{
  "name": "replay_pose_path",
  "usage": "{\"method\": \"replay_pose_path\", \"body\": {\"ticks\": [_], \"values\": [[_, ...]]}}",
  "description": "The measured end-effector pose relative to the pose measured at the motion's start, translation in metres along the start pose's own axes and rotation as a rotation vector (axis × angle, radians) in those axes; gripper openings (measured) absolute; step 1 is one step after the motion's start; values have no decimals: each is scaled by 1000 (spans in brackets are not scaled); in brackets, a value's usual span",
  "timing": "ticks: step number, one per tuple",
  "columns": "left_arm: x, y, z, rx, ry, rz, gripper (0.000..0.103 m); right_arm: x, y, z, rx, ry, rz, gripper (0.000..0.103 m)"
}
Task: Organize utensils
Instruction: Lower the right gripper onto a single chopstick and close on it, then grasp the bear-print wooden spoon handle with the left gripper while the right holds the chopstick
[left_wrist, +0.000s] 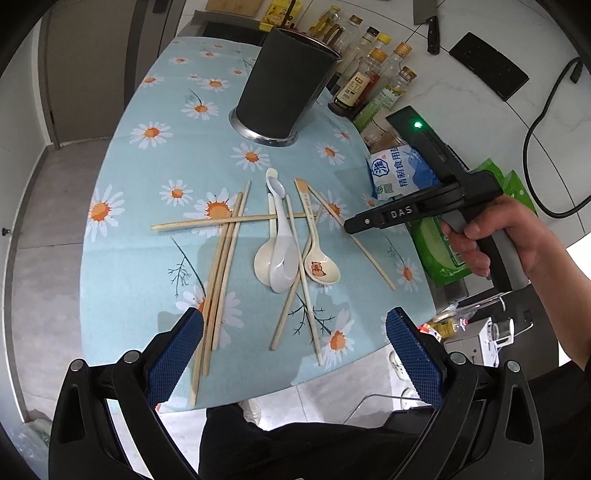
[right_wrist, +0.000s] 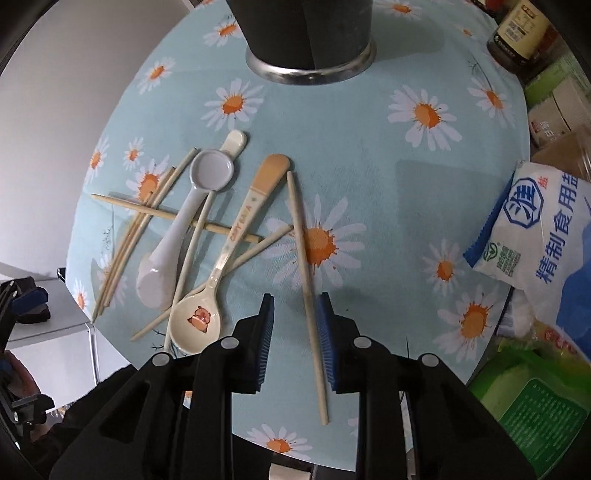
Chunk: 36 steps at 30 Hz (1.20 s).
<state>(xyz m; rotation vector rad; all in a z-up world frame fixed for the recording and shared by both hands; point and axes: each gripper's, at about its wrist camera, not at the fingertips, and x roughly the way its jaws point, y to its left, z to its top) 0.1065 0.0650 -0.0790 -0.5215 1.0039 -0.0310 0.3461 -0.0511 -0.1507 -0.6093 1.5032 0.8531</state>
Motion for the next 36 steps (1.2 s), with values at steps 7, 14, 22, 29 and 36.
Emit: {"method": "replay_pose_path", "body": {"ticks": [7,14,22,29,36], "values": [[6,5,10,27,9,-20,96,15,9,9,12,73,-82,26],[15,12,22,54,24,-39,95,28,21,15,-1,86,-145,10],[25,9,38,80,52,-50,95,34,14,17,60,59,-96,6],[38,-11,59,46,73,-83,92,20,-16,10,103,-24,30,6],[72,-39,73,47,142,-3,79,-18,-43,-18,157,-173,153,6]]}}
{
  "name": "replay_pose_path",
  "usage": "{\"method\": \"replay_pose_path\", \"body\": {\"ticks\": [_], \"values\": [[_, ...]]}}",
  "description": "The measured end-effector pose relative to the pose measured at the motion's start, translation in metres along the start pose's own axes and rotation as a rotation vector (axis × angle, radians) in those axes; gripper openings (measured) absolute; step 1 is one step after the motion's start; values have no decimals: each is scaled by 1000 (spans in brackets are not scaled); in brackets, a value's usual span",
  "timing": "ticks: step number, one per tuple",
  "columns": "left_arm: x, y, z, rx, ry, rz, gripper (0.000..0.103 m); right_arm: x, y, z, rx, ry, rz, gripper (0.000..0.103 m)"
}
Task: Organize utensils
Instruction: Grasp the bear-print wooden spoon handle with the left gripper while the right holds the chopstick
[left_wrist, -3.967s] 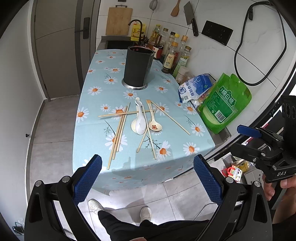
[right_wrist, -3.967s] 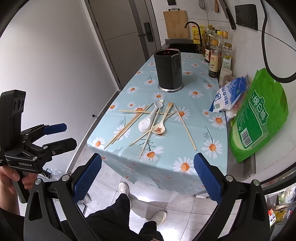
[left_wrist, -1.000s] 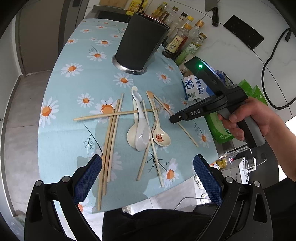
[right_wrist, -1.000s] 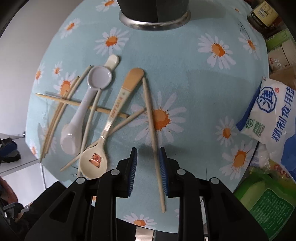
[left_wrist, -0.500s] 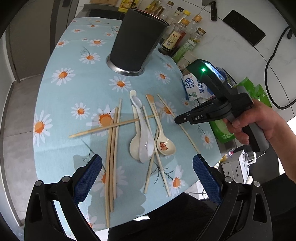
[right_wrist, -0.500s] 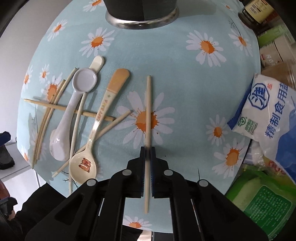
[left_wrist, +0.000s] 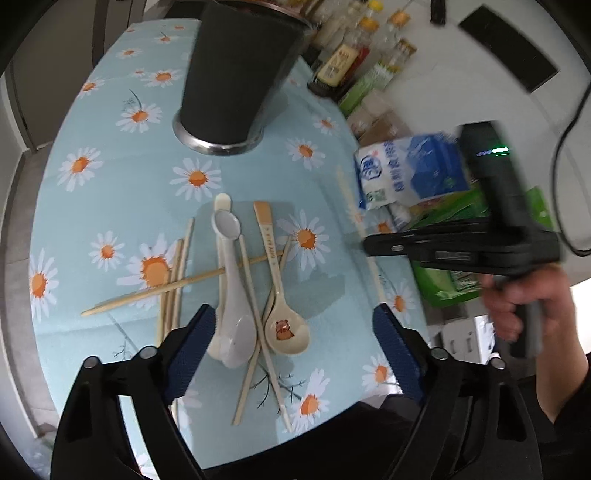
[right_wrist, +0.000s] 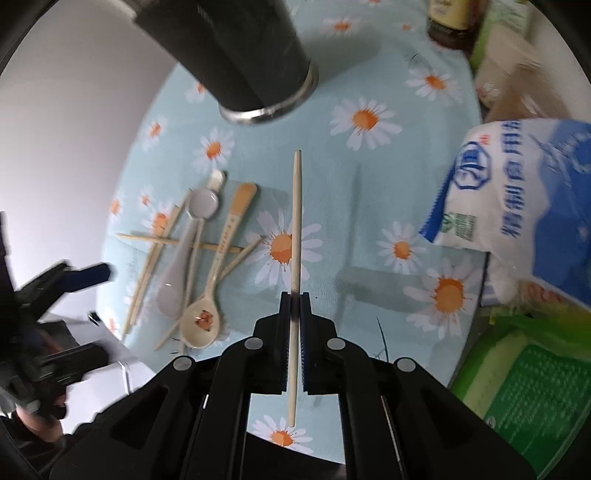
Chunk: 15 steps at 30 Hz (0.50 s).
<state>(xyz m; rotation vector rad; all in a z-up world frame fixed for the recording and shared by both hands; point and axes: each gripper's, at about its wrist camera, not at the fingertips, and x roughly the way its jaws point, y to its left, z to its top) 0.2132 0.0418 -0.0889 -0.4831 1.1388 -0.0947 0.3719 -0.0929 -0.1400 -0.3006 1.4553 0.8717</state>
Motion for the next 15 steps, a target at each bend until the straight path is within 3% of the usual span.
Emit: {"method": "replay_pose_path", "body": {"ticks": [2,6,15], "values": [[13,-7,5,0,30,25,69,-10,-4,-6,0,-32,25,6],[36,-21,12,33,78,84,61,-26,-3,-19,-9,-82,72,6],[78,-30,31,6,174,210,38,-35,-19,-33,-13,-105,144,6]]}}
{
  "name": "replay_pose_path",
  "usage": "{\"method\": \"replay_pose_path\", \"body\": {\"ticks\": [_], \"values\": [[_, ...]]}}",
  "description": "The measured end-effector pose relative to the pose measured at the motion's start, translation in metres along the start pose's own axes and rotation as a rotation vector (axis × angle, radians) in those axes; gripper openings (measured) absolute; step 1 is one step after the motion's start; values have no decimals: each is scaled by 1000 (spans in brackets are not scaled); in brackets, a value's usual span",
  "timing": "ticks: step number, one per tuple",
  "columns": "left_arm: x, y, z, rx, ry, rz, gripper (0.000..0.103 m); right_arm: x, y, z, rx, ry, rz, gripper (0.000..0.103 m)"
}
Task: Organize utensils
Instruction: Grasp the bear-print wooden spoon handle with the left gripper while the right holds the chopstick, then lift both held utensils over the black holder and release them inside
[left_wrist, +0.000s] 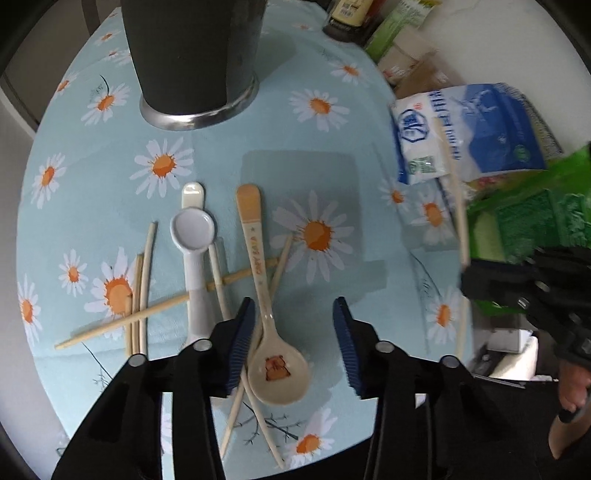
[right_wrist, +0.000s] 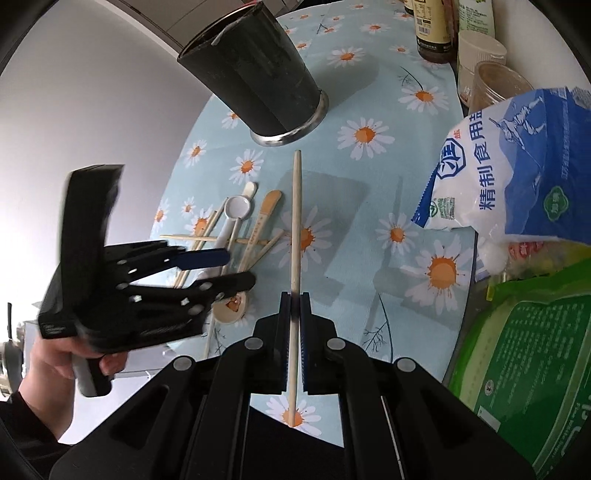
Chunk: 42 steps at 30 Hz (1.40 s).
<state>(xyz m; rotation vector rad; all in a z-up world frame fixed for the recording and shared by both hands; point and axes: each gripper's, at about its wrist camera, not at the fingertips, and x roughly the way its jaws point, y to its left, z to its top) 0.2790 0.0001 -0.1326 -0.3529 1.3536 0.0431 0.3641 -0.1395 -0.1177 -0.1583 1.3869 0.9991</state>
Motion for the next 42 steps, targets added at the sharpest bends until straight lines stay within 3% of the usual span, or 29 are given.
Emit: {"method": "replay_pose_path", "body": {"ticks": [6,8,12,16,21,30,42], "values": [[13,3,11,-44,39,78,35,-7,-5,-2,-10,5,44,6],[21,4,16,-66,57,68,28,-5,-6,-2,-15,11,54,6],[31,7,18,-98,76,38,22,-5,-7,-3,-19,17,69,6],[39,10,18,-118,69,41,7,-3,-8,-4,-18,24,78,6],[43,16,18,-142,56,21,6,-1,-7,-3,-16,28,83,6],[17,42,14,-150,1,-58,6,3,-3,0,2,21,62,6],[-21,43,-6,-86,-103,-144,6,19,8,3,54,13,51,6]]}}
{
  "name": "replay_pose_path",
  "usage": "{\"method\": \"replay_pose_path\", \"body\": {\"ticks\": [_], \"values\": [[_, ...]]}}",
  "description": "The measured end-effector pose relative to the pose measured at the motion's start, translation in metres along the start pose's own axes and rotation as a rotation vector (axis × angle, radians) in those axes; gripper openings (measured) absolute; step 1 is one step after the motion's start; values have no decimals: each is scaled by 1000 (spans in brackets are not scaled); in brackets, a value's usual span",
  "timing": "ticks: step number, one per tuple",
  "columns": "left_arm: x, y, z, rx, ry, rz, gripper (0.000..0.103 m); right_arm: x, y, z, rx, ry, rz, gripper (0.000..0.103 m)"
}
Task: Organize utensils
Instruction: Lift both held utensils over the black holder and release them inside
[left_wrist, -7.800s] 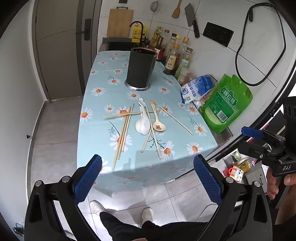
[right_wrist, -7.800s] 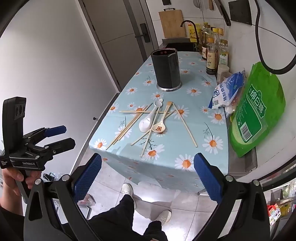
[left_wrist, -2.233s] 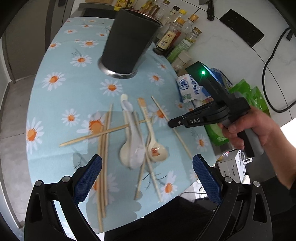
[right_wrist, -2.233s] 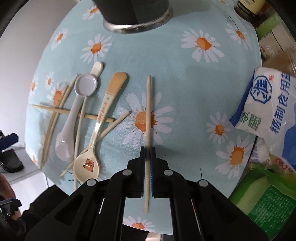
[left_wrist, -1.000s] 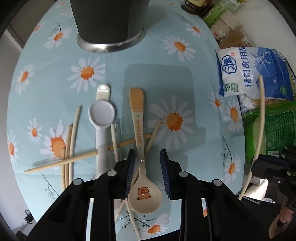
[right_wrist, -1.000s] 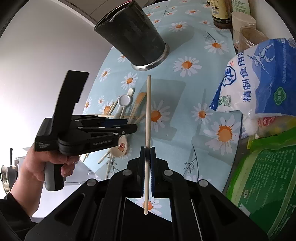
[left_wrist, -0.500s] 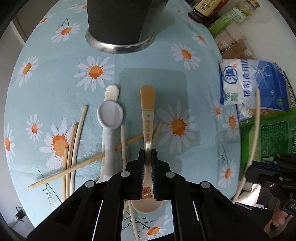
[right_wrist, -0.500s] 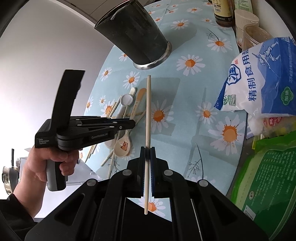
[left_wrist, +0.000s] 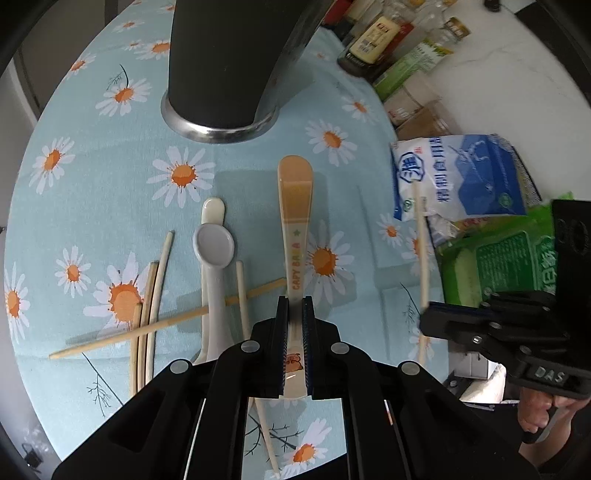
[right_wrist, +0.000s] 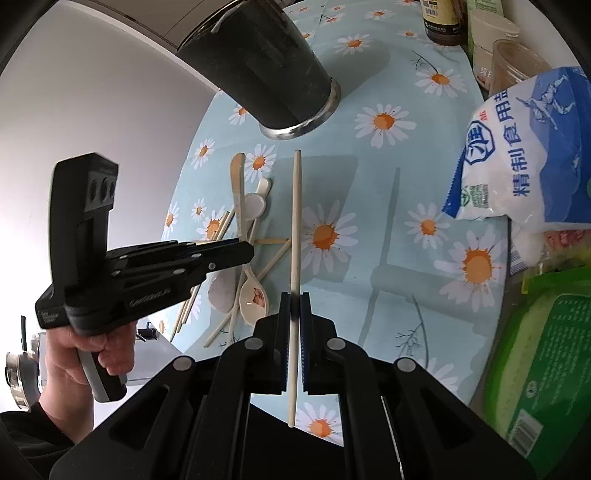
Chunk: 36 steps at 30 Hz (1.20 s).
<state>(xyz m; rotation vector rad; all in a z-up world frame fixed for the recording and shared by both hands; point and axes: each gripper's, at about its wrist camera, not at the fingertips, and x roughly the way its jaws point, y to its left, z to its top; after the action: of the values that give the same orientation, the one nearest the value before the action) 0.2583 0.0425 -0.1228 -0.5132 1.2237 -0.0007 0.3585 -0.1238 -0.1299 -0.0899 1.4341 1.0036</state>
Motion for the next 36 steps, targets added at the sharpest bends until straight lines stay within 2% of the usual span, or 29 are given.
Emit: {"method": "replay_pose_path", "body": {"ticks": [8,18,23,31,36], "values": [[-30,4,-15,16,-75,-90,6,-1,20,1,-1,-33,-21,6],[-83,11,-14,82,-177,-127,6,-1,58,17,-30,-113,-28,6],[-109,22,-10,118,-231,-146,6,-1,76,22,-46,-183,-16,6],[-136,43,-1,146,-316,-147,6,-12,98,33,-73,-342,27,6],[-151,43,13,165,-384,-145,6,-25,106,49,-111,-436,60,6]]}}
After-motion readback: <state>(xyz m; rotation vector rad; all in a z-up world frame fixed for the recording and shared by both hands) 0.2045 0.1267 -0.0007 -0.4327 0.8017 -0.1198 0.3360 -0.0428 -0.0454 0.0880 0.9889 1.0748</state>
